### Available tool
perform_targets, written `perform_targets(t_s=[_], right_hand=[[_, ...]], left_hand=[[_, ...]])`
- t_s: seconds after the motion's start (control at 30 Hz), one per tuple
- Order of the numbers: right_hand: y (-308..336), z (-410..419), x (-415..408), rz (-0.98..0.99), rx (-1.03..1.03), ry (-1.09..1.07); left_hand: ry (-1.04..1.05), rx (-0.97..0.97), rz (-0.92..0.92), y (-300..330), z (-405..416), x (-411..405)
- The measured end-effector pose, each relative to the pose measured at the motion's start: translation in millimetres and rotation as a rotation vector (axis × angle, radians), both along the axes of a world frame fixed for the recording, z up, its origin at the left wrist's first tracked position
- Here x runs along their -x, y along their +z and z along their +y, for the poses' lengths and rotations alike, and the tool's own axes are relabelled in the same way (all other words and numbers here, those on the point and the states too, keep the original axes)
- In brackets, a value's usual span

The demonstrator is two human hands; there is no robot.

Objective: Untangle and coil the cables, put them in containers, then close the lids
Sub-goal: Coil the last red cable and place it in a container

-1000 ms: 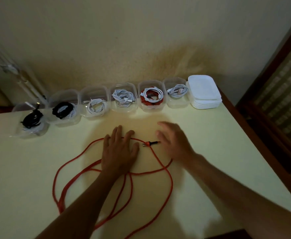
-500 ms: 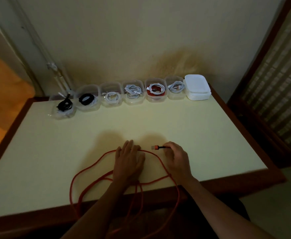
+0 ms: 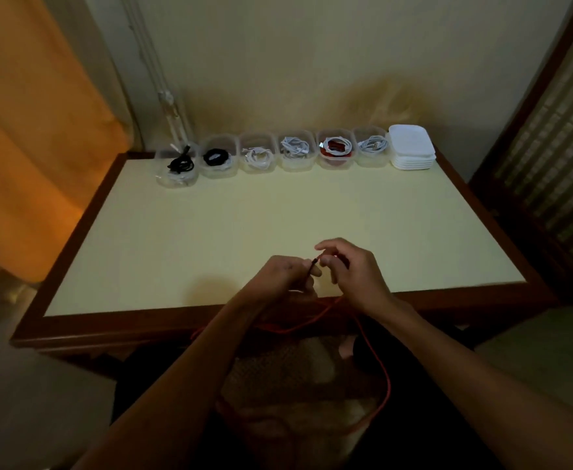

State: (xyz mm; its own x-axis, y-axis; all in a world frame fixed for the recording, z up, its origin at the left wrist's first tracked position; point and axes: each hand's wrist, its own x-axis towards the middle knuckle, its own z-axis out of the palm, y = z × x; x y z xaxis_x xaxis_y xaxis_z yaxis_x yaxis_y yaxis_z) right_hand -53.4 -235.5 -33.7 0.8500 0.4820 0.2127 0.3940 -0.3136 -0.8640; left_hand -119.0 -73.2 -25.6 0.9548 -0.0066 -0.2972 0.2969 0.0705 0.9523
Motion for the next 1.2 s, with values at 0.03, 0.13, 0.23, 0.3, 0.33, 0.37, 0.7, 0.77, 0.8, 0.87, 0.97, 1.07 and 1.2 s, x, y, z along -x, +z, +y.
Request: perform_targets(t_s=[0.03,0.13,0.23,0.3,0.33,0.37,0.7,0.77,0.8,0.87,0.97,1.07,1.2], right_hand=[[4.8,2.1,3.8,0.049,-0.048,-0.020],[13.1,7.2,9.1,0.128,-0.155,-0.072],[14.6,17.9,19.8,0.180,-0.206,-0.048],[12.6,25.2,32.7,0.270,-0.321,0.006],[10.6,26.8,40.2,0.276,-0.356,0.037],[9.6,27.6,47.9,0.262,-0.362,0.068],[1.2,6.0,79.7,0.315,-0.033,0.324],[0.8,-0.3,82.9,0.341,0.047,0.376],[2.5,-3.1,83.4,0.348,0.071,0.397],[11.4,-9.9,81.7,0.395,0.083,0.423],[26.7,-22.0,70.5,0.547,-0.018,0.373],[31.2,-23.4,56.6,0.565,-0.155,0.309],[33.0,-12.6,45.6,0.530,-0.255,0.199]], left_hand=[[-0.009,0.135,0.028,3.5,1.1,5.4],[-0.056,0.489,0.033,14.6,2.4,22.1],[-0.150,0.673,-0.017,27.8,-0.9,35.3],[-0.135,0.734,-0.065,36.8,-4.2,40.7],[-0.099,0.783,-0.086,41.5,-5.0,42.1],[-0.059,0.868,-0.086,46.0,-4.6,42.5],[0.285,0.990,-0.077,52.6,-2.7,48.0],[0.526,1.008,-0.131,44.9,3.3,41.4],[0.614,0.972,-0.174,38.2,7.0,37.9],[0.745,0.758,-0.244,21.3,14.4,34.5],[0.772,0.008,-0.335,-1.3,27.3,40.1],[0.418,-0.468,-0.383,-11.1,30.5,47.7],[-0.070,-0.444,-0.258,-16.6,13.4,53.0]])
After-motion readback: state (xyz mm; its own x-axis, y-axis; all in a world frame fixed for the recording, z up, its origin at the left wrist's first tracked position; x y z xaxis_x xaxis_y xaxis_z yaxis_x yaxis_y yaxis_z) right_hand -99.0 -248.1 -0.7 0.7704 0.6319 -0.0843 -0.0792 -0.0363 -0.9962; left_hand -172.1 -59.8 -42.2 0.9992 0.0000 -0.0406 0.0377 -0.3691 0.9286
